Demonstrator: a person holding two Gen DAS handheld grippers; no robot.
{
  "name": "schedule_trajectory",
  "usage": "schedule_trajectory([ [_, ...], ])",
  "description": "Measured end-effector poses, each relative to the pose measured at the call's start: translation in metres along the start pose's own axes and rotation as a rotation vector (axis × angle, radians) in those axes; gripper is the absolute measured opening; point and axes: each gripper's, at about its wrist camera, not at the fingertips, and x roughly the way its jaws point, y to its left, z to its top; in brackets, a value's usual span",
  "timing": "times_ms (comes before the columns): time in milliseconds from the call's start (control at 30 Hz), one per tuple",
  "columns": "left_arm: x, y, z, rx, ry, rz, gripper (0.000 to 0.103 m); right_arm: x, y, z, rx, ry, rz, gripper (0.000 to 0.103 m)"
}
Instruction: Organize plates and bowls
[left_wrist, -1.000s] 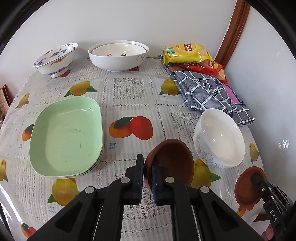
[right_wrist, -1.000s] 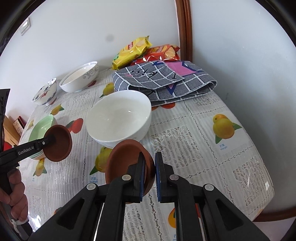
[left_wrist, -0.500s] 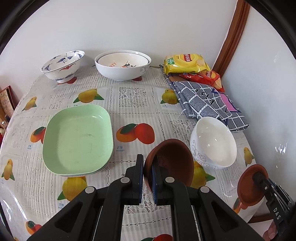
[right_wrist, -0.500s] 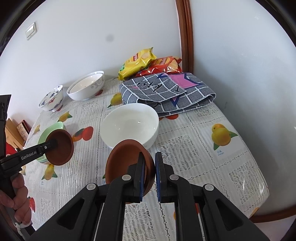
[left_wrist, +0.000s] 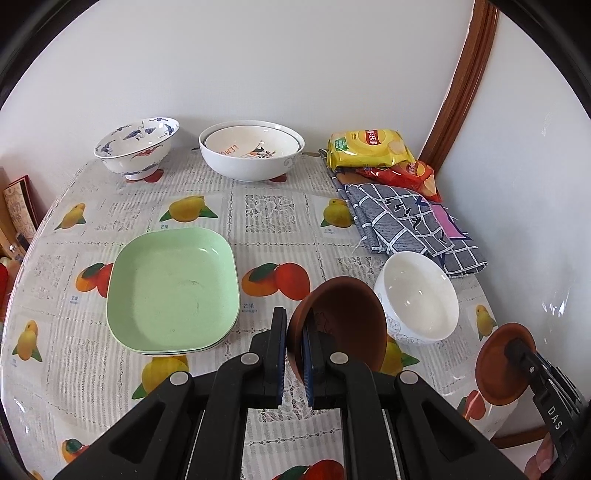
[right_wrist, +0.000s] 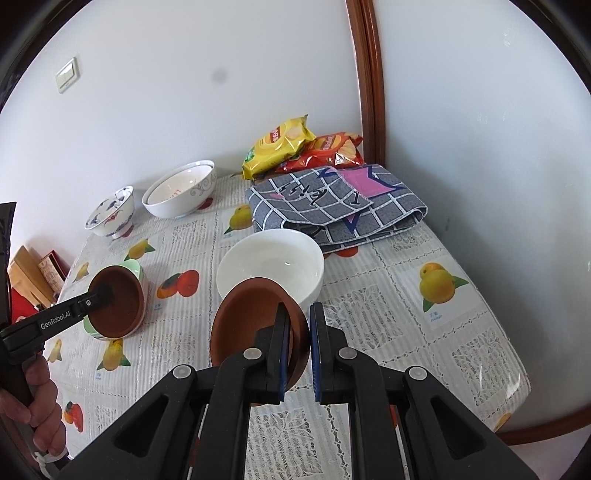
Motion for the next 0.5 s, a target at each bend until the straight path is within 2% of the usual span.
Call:
schedule_trajectory([
  [500, -0.016, 0.005, 0.014, -0.011, -0.042, 0.008, 0.008, -0.006, 0.003, 0.016, 0.005, -0.036, -0.004, 0.010],
])
